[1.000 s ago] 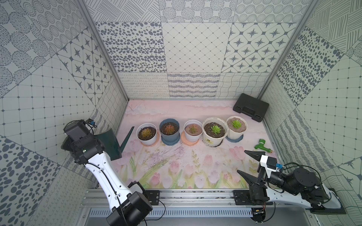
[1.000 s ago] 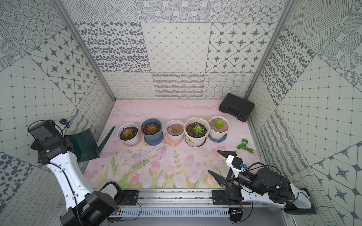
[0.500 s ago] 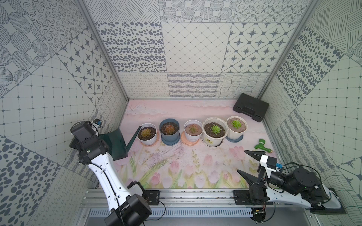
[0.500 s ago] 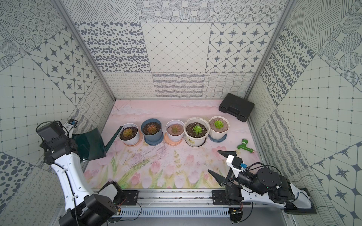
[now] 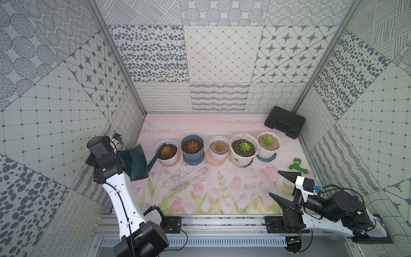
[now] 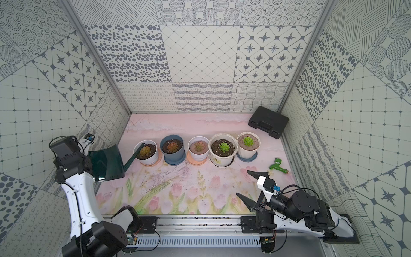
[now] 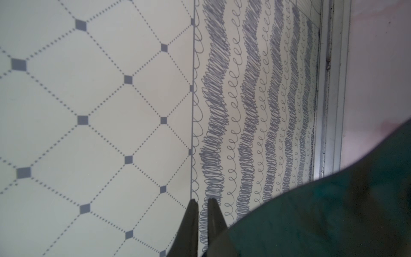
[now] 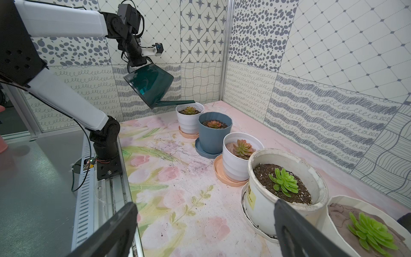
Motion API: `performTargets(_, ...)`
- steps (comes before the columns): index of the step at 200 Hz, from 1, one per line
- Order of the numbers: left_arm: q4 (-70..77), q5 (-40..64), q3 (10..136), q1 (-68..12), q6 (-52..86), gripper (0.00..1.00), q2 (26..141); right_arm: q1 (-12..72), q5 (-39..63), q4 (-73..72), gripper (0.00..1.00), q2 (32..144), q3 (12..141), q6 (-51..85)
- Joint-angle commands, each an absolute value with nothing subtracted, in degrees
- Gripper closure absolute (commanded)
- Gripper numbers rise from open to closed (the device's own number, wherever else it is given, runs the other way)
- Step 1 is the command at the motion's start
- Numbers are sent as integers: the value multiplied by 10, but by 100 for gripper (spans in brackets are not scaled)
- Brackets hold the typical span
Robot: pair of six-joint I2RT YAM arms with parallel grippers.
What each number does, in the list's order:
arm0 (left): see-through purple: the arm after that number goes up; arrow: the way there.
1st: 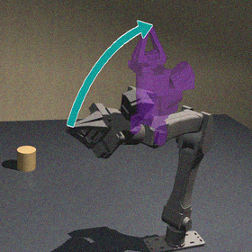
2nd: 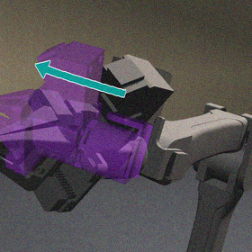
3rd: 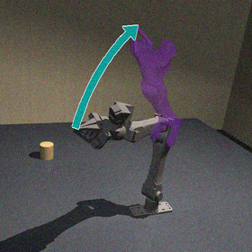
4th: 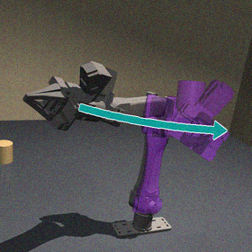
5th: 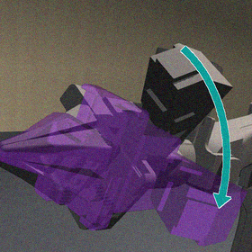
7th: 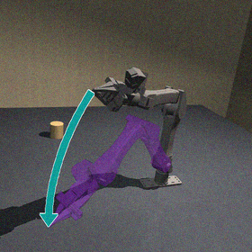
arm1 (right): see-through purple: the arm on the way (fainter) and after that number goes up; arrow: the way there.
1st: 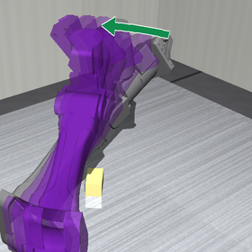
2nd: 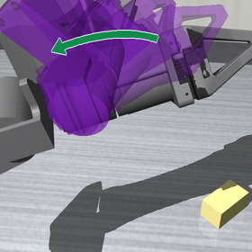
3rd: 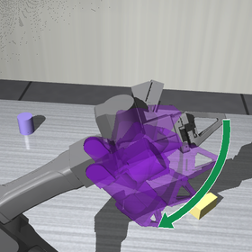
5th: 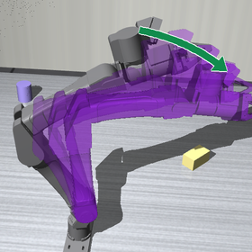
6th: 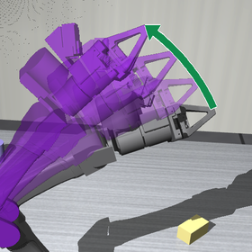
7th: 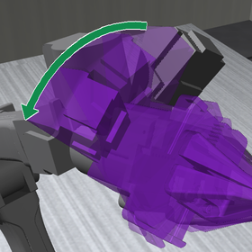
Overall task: Water the succulent around the soil edge
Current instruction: Water the soil of the potted plant with water.
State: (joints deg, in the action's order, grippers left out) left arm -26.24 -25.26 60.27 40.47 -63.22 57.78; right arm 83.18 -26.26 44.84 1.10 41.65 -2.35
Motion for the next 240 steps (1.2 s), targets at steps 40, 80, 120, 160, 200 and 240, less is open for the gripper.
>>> performTargets(40, -214, -236, 612, 391, -621, 100, 582, 834, -271, 425, 3, 5, 415, -24)
performTargets(80, -221, -229, 612, 378, -626, 100, 586, 834, -272, 425, 3, 5, 416, -24)
performTargets(120, -225, -230, 610, 360, -630, 100, 590, 834, -274, 425, 2, 5, 414, -24)
performTargets(160, -240, -176, 593, 360, -662, 100, 565, 834, -272, 425, 3, 4, 415, -25)
performTargets(200, -231, -124, 555, 361, -702, 100, 519, 834, -269, 425, 3, 5, 415, -27)
performTargets(240, -231, -163, 556, 365, -716, 100, 520, 834, -265, 425, 3, 5, 416, -27)
